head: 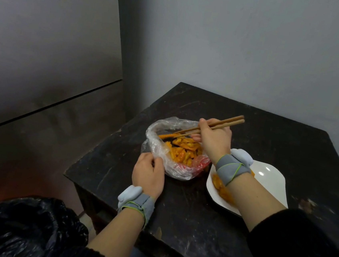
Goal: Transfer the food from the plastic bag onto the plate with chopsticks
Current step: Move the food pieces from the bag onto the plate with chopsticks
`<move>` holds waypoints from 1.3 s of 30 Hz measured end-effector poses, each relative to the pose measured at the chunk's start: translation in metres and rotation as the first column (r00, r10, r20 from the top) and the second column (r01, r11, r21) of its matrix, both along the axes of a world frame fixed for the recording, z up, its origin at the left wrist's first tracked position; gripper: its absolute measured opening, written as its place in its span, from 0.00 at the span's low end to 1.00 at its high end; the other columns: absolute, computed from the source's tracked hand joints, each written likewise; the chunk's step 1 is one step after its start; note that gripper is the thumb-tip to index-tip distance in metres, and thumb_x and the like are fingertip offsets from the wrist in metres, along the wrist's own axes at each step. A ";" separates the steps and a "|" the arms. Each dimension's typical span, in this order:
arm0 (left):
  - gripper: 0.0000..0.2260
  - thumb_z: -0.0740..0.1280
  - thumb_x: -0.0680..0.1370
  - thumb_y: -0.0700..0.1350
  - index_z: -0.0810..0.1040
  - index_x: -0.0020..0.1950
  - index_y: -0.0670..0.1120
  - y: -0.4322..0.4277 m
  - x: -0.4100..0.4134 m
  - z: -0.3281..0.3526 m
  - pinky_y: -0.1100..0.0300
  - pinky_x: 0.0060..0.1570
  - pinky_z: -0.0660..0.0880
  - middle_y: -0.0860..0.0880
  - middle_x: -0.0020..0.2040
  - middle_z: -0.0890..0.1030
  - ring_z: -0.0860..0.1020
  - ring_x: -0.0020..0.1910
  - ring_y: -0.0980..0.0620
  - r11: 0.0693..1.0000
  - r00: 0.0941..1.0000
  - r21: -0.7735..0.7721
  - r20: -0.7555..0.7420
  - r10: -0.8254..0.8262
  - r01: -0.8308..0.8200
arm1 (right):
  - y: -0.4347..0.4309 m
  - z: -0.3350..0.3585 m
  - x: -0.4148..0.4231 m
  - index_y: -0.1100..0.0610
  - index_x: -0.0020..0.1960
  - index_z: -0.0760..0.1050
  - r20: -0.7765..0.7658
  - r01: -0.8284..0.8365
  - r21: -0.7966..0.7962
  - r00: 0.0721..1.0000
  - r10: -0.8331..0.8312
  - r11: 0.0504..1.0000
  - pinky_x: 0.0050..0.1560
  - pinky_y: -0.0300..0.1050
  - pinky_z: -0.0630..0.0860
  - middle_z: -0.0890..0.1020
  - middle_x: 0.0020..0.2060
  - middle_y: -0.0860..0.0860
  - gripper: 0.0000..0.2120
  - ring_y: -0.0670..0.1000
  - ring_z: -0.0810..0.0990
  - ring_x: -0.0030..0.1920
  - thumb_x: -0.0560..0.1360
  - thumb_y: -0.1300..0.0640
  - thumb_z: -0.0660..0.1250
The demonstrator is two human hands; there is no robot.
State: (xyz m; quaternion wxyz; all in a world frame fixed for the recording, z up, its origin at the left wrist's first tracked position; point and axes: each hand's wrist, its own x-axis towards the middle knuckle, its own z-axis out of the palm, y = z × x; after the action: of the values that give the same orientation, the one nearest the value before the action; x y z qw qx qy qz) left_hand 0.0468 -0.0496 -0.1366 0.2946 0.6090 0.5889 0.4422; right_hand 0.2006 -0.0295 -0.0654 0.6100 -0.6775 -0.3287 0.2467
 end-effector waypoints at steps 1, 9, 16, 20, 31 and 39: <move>0.12 0.59 0.78 0.43 0.74 0.37 0.41 0.000 0.000 0.000 0.63 0.31 0.61 0.47 0.43 0.75 0.70 0.34 0.56 1.000 1.000 -0.002 -0.002 0.005 -0.005 | 0.001 0.000 -0.005 0.62 0.48 0.78 0.090 -0.035 -0.025 0.995 0.037 0.999 0.38 0.45 0.83 0.84 0.39 0.62 0.09 0.52 0.85 0.31 0.77 0.55 0.66; 0.13 0.59 0.77 0.43 0.76 0.38 0.38 0.000 0.001 0.000 0.63 0.33 0.65 0.46 0.43 0.76 0.73 0.38 0.50 1.000 1.000 0.001 0.007 0.005 -0.005 | 0.002 0.000 -0.032 0.59 0.47 0.79 0.308 -0.217 -0.119 0.919 0.244 0.969 0.45 0.51 0.82 0.85 0.36 0.57 0.11 0.48 0.84 0.36 0.78 0.52 0.64; 0.13 0.58 0.78 0.43 0.77 0.40 0.38 0.000 0.000 0.001 0.59 0.38 0.66 0.46 0.45 0.76 0.74 0.40 0.49 1.000 1.000 0.006 0.001 -0.001 0.001 | 0.001 -0.005 -0.009 0.55 0.41 0.79 0.177 -0.134 -0.043 0.974 0.139 0.990 0.47 0.49 0.83 0.83 0.43 0.64 0.12 0.52 0.86 0.36 0.75 0.47 0.68; 0.13 0.58 0.77 0.43 0.77 0.40 0.37 0.000 0.001 0.001 0.59 0.39 0.66 0.46 0.45 0.76 0.74 0.40 0.49 1.000 1.000 0.015 -0.002 0.011 -0.011 | -0.007 0.000 0.013 0.68 0.49 0.78 -0.062 -0.127 0.039 0.990 0.130 0.991 0.35 0.40 0.83 0.83 0.37 0.63 0.11 0.50 0.85 0.31 0.78 0.58 0.66; 0.13 0.58 0.78 0.43 0.76 0.40 0.37 0.001 0.003 -0.002 0.57 0.39 0.67 0.44 0.45 0.76 0.74 0.40 0.47 0.999 0.999 0.031 -0.037 0.034 -0.033 | -0.030 0.004 0.042 0.66 0.45 0.77 -0.519 -0.083 0.124 0.844 0.135 0.989 0.41 0.43 0.84 0.84 0.37 0.63 0.12 0.56 0.86 0.37 0.80 0.58 0.63; 0.13 0.59 0.77 0.42 0.75 0.37 0.36 0.001 0.002 -0.003 0.59 0.38 0.63 0.42 0.44 0.76 0.73 0.39 0.47 0.999 0.999 0.043 -0.043 0.022 -0.020 | -0.050 0.019 0.051 0.65 0.48 0.77 -0.586 -0.060 0.105 0.803 0.111 0.993 0.40 0.43 0.84 0.85 0.39 0.62 0.11 0.57 0.87 0.41 0.80 0.57 0.63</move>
State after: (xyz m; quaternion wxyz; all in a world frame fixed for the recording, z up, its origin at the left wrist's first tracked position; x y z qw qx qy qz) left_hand 0.0490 -0.0490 -0.1398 0.2642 0.6183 0.5919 0.4444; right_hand 0.2511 -0.0799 -0.0464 0.6972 -0.5264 -0.1626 0.4587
